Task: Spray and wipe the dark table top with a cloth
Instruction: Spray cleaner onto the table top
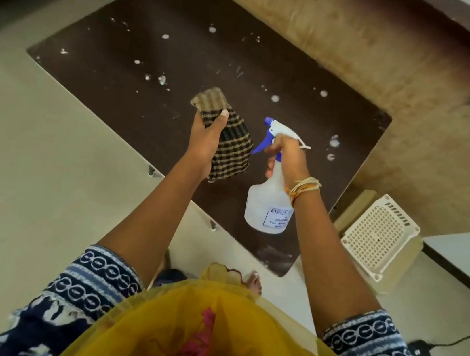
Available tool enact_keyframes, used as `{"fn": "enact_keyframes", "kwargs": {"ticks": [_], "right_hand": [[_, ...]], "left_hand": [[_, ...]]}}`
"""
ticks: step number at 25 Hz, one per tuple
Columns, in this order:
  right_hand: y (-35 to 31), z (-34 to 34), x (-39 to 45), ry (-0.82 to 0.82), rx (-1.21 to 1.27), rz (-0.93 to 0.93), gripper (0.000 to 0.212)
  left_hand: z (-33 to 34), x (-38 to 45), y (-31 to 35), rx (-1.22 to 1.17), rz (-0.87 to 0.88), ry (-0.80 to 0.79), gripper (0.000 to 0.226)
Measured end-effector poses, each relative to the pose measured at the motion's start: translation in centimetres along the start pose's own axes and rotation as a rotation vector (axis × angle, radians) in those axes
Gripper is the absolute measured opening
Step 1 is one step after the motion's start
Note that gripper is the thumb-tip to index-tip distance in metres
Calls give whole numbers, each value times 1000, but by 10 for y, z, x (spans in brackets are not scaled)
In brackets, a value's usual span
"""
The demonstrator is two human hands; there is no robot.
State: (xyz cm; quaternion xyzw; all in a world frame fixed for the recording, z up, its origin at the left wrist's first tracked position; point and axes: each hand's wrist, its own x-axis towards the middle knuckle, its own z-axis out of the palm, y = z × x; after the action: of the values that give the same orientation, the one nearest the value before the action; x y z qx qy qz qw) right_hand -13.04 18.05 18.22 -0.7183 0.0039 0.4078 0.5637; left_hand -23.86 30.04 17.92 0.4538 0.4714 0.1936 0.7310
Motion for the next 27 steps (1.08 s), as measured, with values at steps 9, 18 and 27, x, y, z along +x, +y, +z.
{"fn": "enact_keyframes", "kwargs": {"ticks": [9,18,27], "right_hand": [[-9,145,9,-231,-164,17,37],[-20,199,34,-272,-244,-15,25],[-43,193,94,-230,-161,60,42]], "left_hand": [[-138,59,63,101,-51,-83,53],[-180,110,78,9,-154,-107,54],[-146,183,74,-163,-283,-86,51]]}}
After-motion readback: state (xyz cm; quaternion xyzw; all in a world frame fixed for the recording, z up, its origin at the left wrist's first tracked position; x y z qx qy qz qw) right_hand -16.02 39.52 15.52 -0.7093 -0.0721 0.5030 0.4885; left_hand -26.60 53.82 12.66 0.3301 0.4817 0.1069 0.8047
